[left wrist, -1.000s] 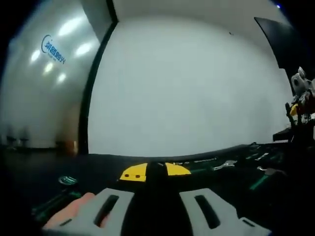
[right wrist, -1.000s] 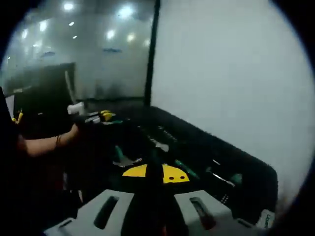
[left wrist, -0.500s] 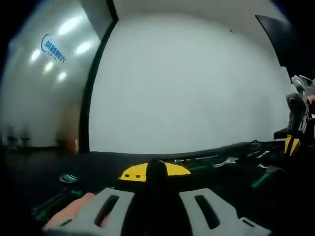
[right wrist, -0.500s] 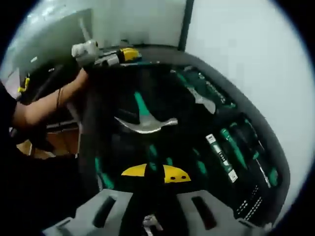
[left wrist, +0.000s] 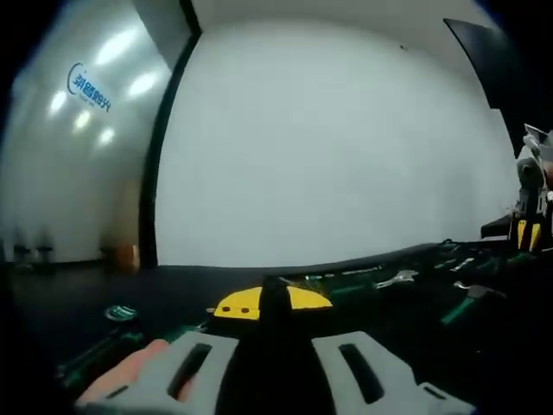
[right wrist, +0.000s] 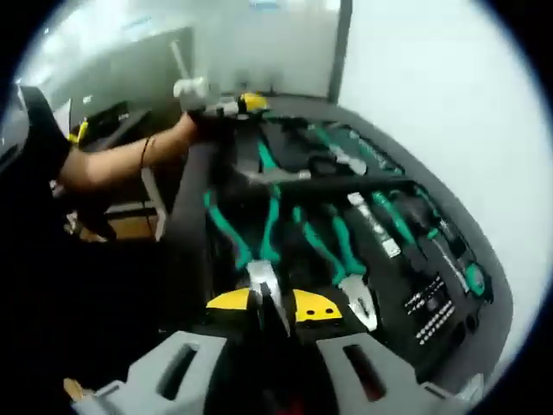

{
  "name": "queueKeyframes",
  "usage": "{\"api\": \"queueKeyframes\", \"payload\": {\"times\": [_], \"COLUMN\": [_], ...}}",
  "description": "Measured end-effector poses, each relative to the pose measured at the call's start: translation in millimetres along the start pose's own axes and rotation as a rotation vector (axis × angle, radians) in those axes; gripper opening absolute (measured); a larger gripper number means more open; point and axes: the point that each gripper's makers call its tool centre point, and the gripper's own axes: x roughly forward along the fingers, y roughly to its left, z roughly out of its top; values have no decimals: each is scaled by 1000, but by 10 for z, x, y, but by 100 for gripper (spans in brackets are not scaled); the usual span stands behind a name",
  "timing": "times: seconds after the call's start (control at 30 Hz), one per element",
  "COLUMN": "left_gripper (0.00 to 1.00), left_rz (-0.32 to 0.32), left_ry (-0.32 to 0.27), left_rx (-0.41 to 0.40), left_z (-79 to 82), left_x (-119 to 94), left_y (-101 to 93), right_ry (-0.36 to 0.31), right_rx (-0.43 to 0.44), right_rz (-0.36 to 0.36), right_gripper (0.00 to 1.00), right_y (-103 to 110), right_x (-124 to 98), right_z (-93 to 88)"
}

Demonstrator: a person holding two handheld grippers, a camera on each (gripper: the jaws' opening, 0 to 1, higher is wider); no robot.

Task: Pick up the tools and put them into their designated positions in the toolbox.

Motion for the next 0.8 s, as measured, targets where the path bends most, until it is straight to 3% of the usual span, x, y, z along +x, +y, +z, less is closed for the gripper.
{"api": "queueKeyframes", "payload": {"times": [0.07,0.1,0.17,0.27,0.37,0.4,0.47,0.5,0.53,0.57,0.6,0.63,0.67,0.7,0.73,0.8], "left_gripper": [11,12,12,12,12,12,11,11,11,11,9,8,9,9,9,8], "left_rz": [-35,-60,-80,-95,-135,-147,-192,-196,-204,-224,-255,-303,-360,-392,-432,-532], "left_ry": [-7,-17,-25,1,46,57,55,69,84,123,130,133,168,211,256,282], "left_rx": [-15,-40,-79,-113,-110,-128,-153,-156,-144,-127,-99,-75,-34,-9,7,67], "left_z": [1,23,59,22,-58,-64,-30,-5,23,91,112,202,300,333,330,355], "left_x": [-19,-37,-83,-104,-58,-50,-36,-33,-57,-118,-156,-211,-297,-368,-418,-441], "left_y": [-43,-82,-138,-133,-173,-191,-219,-235,-299,-422,-531,-720,-1066,-1338,-1588,-2203], "right_ry": [40,48,95,134,144,122,69,43,-22,-65,-149,-191,-263,-291,-296,-288], "right_rx": [-58,-81,-69,-248,-232,-257,-104,-114,-150,-161,-115,-87,-15,32,92,131], "right_rz": [-11,34,14,27,0,5,-48,-89,-178,-238,-280,-328,-428,-487,-521,-467], "right_gripper": [11,11,4,4,5,7,7,7,6,4,2,2,0,0,0,0], "right_y": [-63,-15,32,-29,34,33,34,-57,-164,-156,-154,-197,-321,-399,-448,-394], "right_x": [-26,-33,-105,-182,-95,-111,-202,-302,-436,-527,-597,-641,-671,-673,-617,-404], "right_z": [-93,-82,-145,-214,-273,-206,-210,-191,-107,-15,116,194,298,315,263,185]}}
